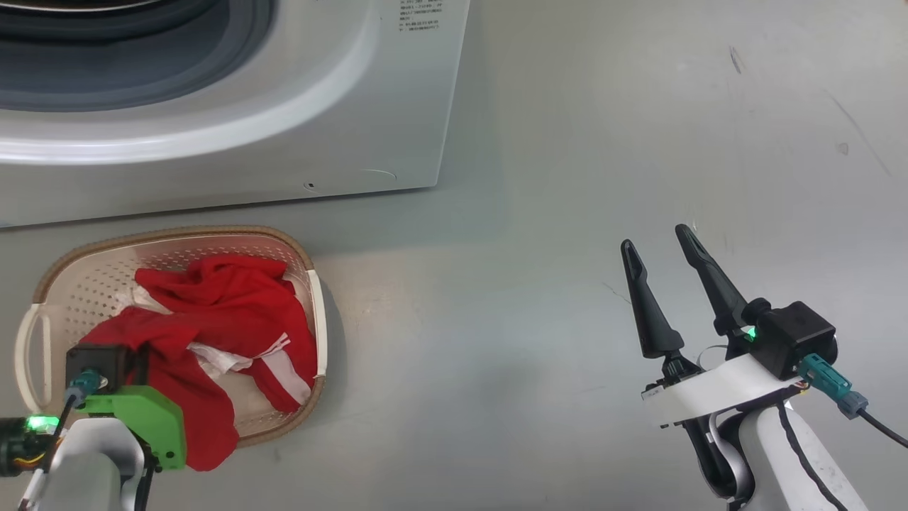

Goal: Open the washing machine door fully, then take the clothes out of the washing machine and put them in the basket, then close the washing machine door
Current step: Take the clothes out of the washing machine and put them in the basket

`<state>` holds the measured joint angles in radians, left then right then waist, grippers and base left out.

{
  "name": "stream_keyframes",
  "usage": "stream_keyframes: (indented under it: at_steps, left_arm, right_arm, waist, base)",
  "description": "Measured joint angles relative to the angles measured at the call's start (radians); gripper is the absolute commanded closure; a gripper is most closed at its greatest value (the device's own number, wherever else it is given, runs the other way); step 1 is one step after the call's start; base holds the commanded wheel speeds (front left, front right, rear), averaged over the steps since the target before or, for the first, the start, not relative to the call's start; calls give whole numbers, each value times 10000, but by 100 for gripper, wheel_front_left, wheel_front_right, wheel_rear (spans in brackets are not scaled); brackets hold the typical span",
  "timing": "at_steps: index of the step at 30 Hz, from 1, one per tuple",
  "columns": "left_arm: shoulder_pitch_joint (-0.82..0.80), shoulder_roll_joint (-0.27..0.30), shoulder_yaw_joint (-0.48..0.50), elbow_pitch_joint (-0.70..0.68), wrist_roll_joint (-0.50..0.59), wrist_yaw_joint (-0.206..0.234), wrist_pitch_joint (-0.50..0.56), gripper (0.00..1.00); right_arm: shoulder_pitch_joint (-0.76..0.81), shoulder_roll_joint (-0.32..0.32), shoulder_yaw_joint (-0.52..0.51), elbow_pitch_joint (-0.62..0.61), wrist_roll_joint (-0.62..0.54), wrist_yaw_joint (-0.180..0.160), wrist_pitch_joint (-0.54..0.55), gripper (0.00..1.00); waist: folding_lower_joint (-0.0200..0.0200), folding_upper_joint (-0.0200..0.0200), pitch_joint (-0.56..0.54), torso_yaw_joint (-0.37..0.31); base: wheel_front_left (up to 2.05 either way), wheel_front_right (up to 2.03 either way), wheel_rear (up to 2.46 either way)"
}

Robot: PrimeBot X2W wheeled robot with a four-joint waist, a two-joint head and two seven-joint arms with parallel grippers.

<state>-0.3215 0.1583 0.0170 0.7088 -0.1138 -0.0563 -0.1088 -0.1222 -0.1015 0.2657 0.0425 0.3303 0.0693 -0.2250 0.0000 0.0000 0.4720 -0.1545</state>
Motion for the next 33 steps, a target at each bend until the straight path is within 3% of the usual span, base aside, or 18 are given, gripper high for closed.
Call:
stream_keyframes:
  at_steps: [17,18,19,20,33]
  left_arm:
    - [-1611,178,-10,1333,111,161,121,100]
    - [-1620,167,-31,1475,111,159,151,56]
    - [-1619,153,-44,1613,111,159,199,43]
    - [-1620,142,-42,1728,109,157,244,0]
    - [-1794,-54,-130,2445,82,-42,-418,0]
  right_arm:
    - [-407,75,33,-88,-84,-2,-6,0]
    - [-408,79,33,-77,-84,-2,-6,0]
    - [-412,82,35,-61,-84,-4,-6,0]
    - [-422,88,38,-42,-84,-4,-8,0]
    - [-538,140,50,343,-86,-12,-94,0]
  waist:
    - [0,0,1358,-743]
    - [0,0,1383,-766]
    - [0,0,1399,-781]
    - [0,0,1407,-789]
    - [0,0,1017,-641]
  base:
    - [0,0,0]
    - [0,0,0]
    - [0,0,0]
    - [0,0,0]
    - [0,0,0]
